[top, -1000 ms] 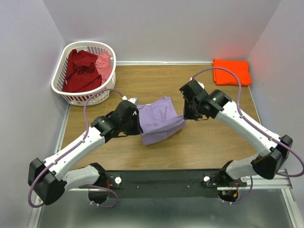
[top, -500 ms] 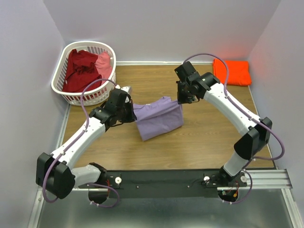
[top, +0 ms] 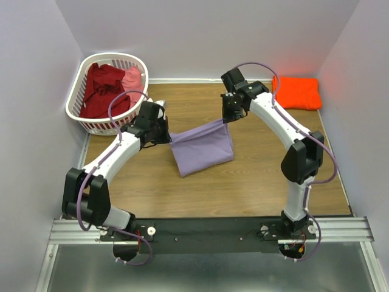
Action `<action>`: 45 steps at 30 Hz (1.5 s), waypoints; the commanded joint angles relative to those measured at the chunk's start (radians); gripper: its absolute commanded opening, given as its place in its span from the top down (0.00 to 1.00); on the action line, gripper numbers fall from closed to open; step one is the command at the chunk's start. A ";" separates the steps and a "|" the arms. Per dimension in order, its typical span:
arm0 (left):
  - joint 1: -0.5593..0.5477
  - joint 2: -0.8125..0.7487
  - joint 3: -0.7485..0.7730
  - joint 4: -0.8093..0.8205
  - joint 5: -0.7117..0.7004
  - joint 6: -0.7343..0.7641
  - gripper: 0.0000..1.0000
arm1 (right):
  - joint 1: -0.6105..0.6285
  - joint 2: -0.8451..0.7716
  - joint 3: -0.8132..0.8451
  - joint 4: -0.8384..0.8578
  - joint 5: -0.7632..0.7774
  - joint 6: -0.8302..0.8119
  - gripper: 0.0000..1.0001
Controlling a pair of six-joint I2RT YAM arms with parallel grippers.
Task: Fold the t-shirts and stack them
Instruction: Fold the tshirt
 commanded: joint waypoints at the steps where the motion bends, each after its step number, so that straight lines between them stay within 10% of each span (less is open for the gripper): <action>1: 0.044 0.071 0.037 0.016 -0.013 0.064 1.00 | -0.052 0.096 0.067 0.022 -0.008 -0.058 0.99; 15: 0.074 0.280 0.071 0.118 -0.059 0.023 0.94 | -0.098 0.298 0.110 0.125 -0.057 -0.087 0.88; 23: 0.072 0.090 0.007 0.180 -0.099 -0.002 0.02 | -0.098 0.071 -0.092 0.299 -0.018 -0.082 0.56; 33: 0.018 -0.098 -0.174 0.324 0.017 -0.049 0.28 | -0.100 -0.074 -0.393 0.560 -0.316 -0.116 0.62; 45: 0.057 0.272 -0.035 0.520 0.031 -0.153 0.44 | -0.172 0.182 -0.338 0.927 -0.722 0.062 0.65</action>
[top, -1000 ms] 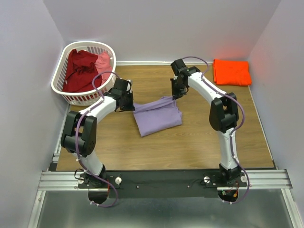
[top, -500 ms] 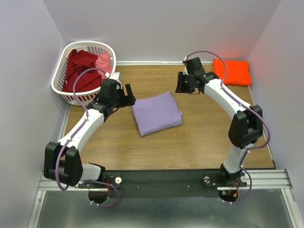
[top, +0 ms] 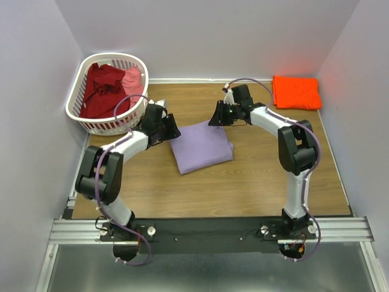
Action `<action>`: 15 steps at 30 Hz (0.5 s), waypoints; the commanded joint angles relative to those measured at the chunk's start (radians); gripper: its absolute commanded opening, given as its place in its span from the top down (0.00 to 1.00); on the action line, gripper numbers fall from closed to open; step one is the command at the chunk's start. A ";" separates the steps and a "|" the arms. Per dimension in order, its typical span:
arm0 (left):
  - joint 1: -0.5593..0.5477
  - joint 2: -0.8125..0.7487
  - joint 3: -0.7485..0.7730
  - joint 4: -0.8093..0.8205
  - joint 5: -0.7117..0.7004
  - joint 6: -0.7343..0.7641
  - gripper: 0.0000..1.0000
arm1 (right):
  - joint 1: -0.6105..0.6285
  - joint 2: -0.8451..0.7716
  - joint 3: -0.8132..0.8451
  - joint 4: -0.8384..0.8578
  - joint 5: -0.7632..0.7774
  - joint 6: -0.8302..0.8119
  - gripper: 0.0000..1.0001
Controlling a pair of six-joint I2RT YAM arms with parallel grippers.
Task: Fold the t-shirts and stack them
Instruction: Fold the tshirt
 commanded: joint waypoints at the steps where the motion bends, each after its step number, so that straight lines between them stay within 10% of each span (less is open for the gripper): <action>1: 0.041 0.122 0.072 0.125 0.024 -0.066 0.48 | -0.054 0.096 0.050 0.228 -0.219 0.133 0.65; 15: 0.092 0.325 0.203 0.139 0.095 -0.061 0.46 | -0.212 0.237 -0.135 0.664 -0.359 0.395 0.68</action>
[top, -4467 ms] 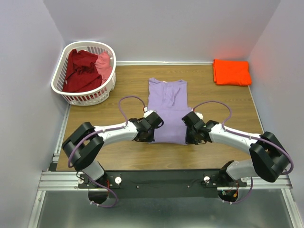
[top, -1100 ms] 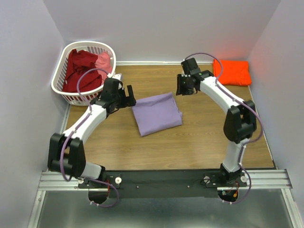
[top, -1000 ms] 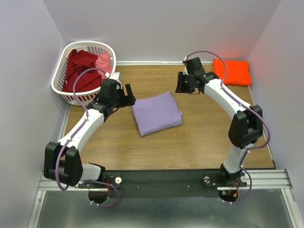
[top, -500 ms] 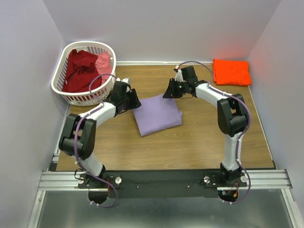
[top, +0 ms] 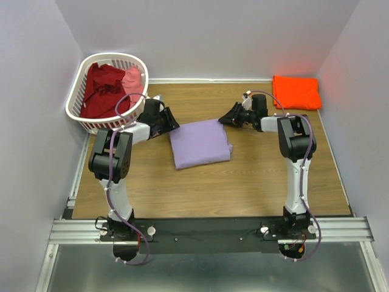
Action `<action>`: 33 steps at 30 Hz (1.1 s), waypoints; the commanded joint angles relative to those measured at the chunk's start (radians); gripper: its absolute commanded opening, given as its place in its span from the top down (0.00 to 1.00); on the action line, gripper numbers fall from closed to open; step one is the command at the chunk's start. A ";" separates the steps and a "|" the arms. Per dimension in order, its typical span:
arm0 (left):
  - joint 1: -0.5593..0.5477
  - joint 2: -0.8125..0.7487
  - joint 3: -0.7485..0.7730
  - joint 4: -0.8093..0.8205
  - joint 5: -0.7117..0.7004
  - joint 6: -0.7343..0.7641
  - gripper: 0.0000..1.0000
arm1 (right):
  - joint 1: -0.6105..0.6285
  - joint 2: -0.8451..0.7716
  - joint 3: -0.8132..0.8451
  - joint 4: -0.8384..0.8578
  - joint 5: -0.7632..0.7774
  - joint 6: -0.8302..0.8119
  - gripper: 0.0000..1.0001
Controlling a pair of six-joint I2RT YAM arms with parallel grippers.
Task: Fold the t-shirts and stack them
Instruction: Fold the tshirt
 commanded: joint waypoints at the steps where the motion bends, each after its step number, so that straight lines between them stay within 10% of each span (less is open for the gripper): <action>1: -0.006 0.016 0.056 -0.027 0.041 0.046 0.41 | -0.015 -0.073 -0.043 0.085 -0.063 0.016 0.68; 12: -0.125 -0.402 -0.236 -0.027 0.045 0.052 0.29 | 0.033 -0.377 -0.460 0.324 -0.290 0.163 0.50; 27: -0.141 -0.449 -0.625 0.148 0.114 -0.065 0.56 | -0.007 -0.279 -0.740 0.359 -0.285 0.034 0.53; 33: -0.158 -0.645 -0.530 -0.068 -0.002 0.012 0.36 | -0.005 -0.563 -0.689 0.130 -0.197 -0.079 0.52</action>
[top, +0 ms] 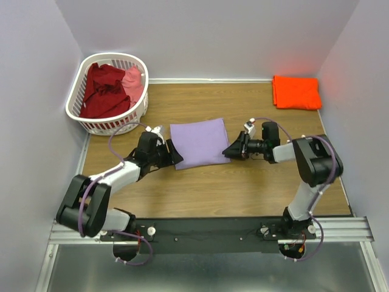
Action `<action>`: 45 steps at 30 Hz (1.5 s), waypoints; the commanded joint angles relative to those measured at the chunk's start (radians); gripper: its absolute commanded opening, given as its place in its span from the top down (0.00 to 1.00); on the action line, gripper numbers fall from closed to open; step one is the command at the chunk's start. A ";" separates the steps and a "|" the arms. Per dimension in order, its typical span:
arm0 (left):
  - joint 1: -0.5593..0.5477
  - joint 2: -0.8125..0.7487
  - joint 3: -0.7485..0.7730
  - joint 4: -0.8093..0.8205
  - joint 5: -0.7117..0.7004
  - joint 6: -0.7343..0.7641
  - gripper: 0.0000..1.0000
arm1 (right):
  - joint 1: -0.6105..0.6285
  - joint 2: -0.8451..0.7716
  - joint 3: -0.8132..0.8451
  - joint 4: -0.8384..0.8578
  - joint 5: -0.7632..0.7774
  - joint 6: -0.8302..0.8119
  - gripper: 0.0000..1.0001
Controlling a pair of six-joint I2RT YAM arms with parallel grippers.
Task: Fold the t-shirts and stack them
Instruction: Fold the tshirt, then neatly place the folded tshirt to the corner
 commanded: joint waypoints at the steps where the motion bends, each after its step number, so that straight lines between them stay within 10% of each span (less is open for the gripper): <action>1: -0.017 -0.143 0.084 -0.159 -0.111 0.075 0.31 | -0.007 -0.197 0.124 -0.368 0.145 -0.210 0.51; 8: -0.181 -0.214 0.276 -0.356 -0.387 0.192 0.19 | -0.005 -0.401 0.206 -0.697 0.556 -0.355 0.45; 15: -0.465 0.083 0.525 -0.446 -0.548 0.240 0.15 | -0.047 -0.486 0.281 -0.968 1.087 -0.346 0.17; 27: -0.626 0.557 0.914 -0.549 -0.587 0.271 0.35 | -0.188 -0.429 0.258 -0.990 0.992 -0.296 0.16; 45: -0.694 0.816 1.083 -0.695 -0.706 0.182 0.52 | -0.209 -0.367 0.246 -0.924 0.788 -0.342 0.18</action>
